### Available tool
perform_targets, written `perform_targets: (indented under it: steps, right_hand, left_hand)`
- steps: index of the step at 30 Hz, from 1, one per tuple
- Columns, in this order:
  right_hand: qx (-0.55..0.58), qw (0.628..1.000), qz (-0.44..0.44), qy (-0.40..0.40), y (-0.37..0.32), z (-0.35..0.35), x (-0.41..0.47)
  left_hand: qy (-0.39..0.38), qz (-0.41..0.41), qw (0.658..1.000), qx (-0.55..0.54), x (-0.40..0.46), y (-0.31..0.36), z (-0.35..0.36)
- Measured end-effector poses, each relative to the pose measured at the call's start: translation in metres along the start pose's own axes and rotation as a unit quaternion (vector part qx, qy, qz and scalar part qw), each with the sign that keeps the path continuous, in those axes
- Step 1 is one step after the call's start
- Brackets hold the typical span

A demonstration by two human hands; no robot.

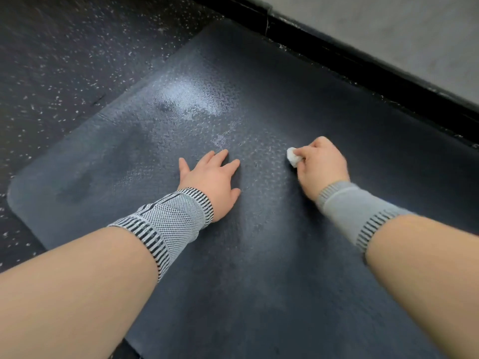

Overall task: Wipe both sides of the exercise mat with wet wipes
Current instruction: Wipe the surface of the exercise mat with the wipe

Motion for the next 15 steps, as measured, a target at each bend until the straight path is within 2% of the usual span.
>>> perform_targets:
  steps: [2,4,6,8,11,12,13,15]
  right_hand:
    - [0.034,0.998,-0.036,-0.050,-0.034,0.007,-0.028]
    - [0.125,0.977,-0.145,-0.093,-0.066,0.003,-0.065]
    - [0.140,0.958,-0.211,-0.136,-0.068,-0.001,-0.072]
    - [0.082,0.974,-0.174,-0.120,-0.043,0.001,-0.046]
    - [0.000,0.999,-0.019,-0.028,-0.010,-0.001,-0.014]
    - [0.006,1.000,-0.004,-0.014,-0.018,-0.001,-0.018]
    - [0.023,0.999,-0.010,-0.028,-0.033,0.000,-0.028]
    - [0.086,0.988,-0.108,-0.066,-0.072,0.002,-0.061]
  left_hand:
    - [0.003,-0.004,1.000,-0.002,-0.003,-0.001,0.000]
    - [0.004,-0.007,1.000,-0.003,-0.005,-0.001,0.000]
    - [0.005,-0.005,1.000,0.000,-0.009,-0.002,0.000]
    - [0.003,0.002,1.000,0.006,-0.015,-0.006,0.001]
    - [0.001,0.002,1.000,0.006,-0.024,-0.013,0.003]
    - [0.002,0.000,1.000,0.007,-0.026,-0.015,0.003]
    - [0.003,-0.001,1.000,0.007,-0.027,-0.016,0.003]
    - [0.009,-0.004,1.000,0.004,-0.030,-0.017,0.003]
Point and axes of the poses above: each hand's wrist, its own x-axis towards the middle knuckle, its own z-axis out of the palm, y = z × x, the point moved 3 cm from there along x, towards the middle knuckle, and after that the axes turned 13 degrees about y, right-handed, at the moved point
